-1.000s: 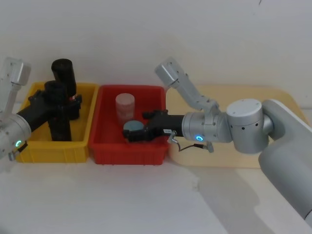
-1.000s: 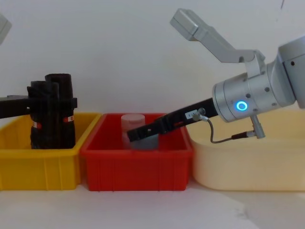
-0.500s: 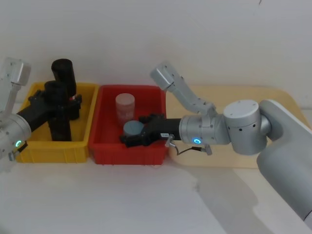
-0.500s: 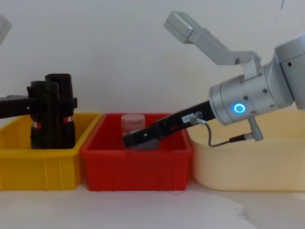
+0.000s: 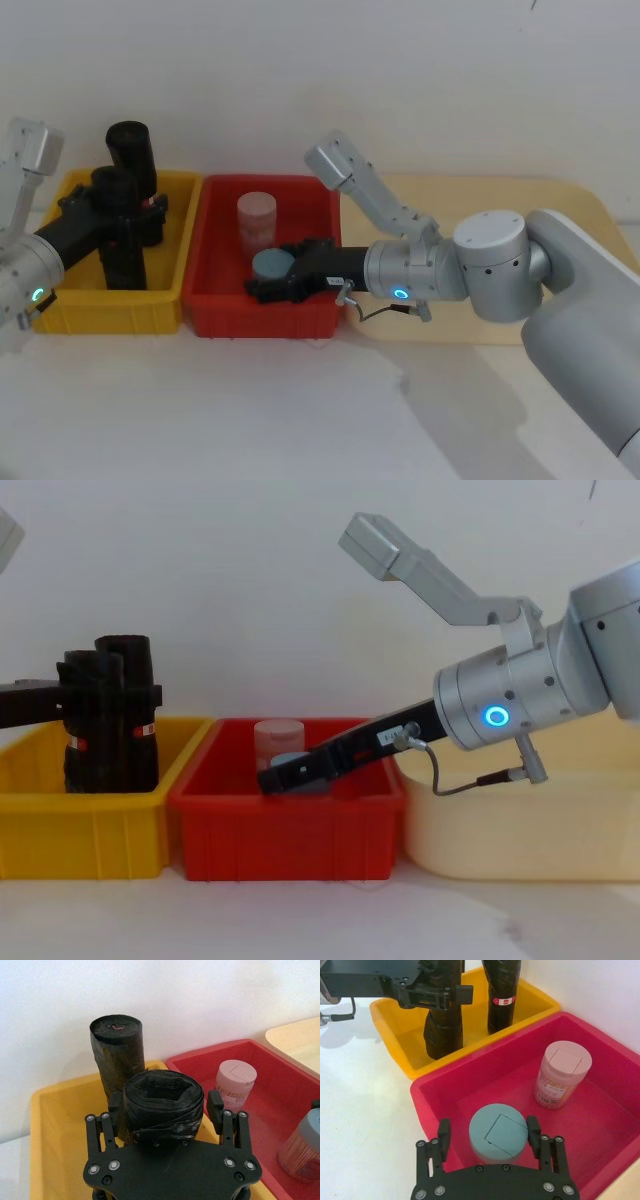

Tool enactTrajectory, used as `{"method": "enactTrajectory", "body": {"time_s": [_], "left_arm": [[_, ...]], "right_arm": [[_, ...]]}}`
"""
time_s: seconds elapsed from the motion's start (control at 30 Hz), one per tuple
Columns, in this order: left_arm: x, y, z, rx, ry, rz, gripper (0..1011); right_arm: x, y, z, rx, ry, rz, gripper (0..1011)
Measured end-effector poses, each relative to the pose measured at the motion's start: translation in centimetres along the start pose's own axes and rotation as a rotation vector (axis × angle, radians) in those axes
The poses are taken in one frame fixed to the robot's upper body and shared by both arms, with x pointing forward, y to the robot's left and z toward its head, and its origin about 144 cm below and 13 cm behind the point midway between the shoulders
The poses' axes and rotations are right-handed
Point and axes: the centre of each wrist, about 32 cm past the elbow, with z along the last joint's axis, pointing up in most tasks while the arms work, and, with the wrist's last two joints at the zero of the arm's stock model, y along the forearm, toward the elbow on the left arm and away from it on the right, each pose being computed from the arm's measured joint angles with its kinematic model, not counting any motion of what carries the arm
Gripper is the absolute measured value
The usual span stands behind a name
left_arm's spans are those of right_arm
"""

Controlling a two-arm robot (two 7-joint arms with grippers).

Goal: Pick up the garbage bag with the one hand and transfer it to the other hand.

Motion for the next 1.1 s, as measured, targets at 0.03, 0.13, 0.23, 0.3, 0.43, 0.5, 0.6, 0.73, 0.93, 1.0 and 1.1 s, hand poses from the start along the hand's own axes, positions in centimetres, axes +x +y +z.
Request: {"method": "enactTrajectory", "body": {"time_s": [0.03,0.13,0.23,0.3,0.43,0.5,0.6,0.73,0.93,1.0,1.1], "left_arm": [[0.00,0.00,0.00,0.000,0.000,0.000,1001],[0.00,0.00,0.00,0.000,0.000,0.000,1001],[0.00,0.00,0.00,0.000,0.000,0.000,1001],[0.00,0.00,0.00,0.000,0.000,0.000,1001],[0.00,0.00,0.00,0.000,0.000,0.000,1001],[0.00,0.00,0.00,0.000,0.000,0.000,1001],[0.00,0.00,0.00,0.000,0.000,0.000,1001],[0.00,0.00,0.00,0.000,0.000,0.000,1001],[0.00,0.00,0.00,0.000,0.000,0.000,980],[0.00,0.00,0.00,0.000,0.000,0.000,944],[0.00,0.00,0.00,0.000,0.000,0.000,890]], "right_arm": [[0.00,0.02,-0.03,0.000,-0.001,-0.002,918],[-0.01,0.07,-0.11,-0.001,-0.001,-0.005,840],[-0.02,0.10,-0.14,-0.001,-0.001,-0.006,766],[-0.02,0.11,-0.15,-0.001,-0.002,-0.007,693],[-0.03,0.14,-0.17,0.000,-0.002,-0.008,647],[-0.03,0.15,-0.18,0.000,-0.002,-0.008,648],[-0.03,0.16,-0.19,0.001,-0.002,-0.009,648],[-0.04,0.17,-0.21,0.001,-0.002,-0.009,647],[-0.04,0.18,-0.22,0.002,-0.002,-0.010,648],[-0.05,0.19,-0.23,0.002,-0.002,-0.010,648],[-0.05,0.20,-0.24,0.002,-0.002,-0.011,648]]}}
